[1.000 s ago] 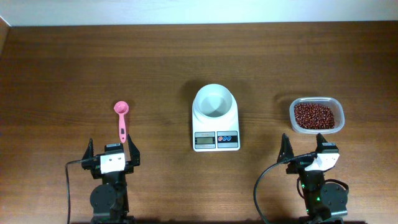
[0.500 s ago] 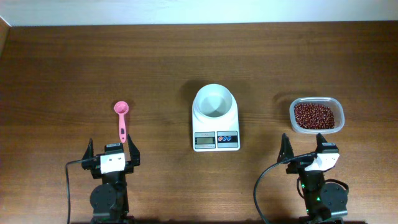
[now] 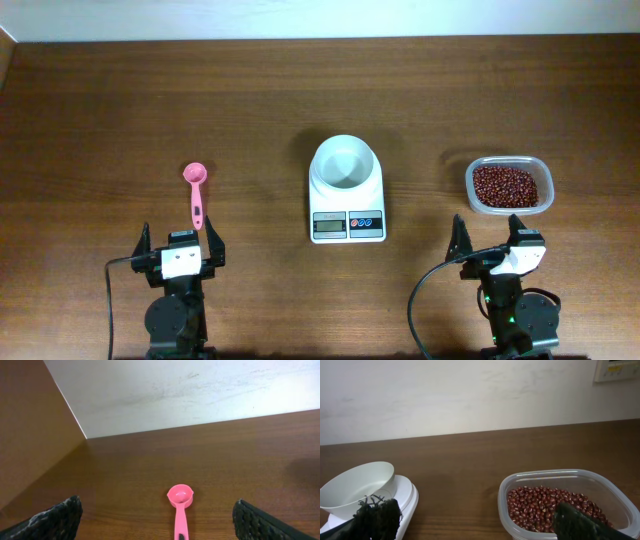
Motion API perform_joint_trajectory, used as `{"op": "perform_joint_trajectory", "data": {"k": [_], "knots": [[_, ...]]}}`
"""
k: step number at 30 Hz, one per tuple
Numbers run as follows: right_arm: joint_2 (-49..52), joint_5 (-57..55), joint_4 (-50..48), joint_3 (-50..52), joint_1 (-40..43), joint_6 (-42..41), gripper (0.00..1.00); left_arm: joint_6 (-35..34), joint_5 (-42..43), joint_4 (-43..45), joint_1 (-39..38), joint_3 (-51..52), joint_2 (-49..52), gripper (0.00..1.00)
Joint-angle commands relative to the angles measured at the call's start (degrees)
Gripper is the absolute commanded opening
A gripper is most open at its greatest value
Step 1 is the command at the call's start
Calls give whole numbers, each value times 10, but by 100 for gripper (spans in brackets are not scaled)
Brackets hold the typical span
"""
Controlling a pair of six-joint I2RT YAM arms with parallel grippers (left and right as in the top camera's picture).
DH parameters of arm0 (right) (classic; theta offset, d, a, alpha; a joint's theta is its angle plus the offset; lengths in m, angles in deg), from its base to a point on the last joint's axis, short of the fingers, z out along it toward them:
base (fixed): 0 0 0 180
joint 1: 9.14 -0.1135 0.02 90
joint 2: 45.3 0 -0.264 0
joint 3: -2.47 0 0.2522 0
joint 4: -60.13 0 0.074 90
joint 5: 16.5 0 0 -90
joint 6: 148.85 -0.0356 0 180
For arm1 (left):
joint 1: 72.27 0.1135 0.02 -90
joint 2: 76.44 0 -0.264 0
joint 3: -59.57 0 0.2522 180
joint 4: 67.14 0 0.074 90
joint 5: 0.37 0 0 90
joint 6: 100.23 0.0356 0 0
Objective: Scoop item into bowl and weigh 50g on scale
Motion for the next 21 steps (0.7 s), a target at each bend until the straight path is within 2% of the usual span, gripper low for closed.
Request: {"op": "perform_joint_trajectory", "data": {"k": [1,21], "knots": [[-1,-17,3,3,-3,-6,99,9,-13,-1,3,1,2,99],[-1,-17,3,3,-3,-6,99,9,-13,4,3,1,2,99]]}}
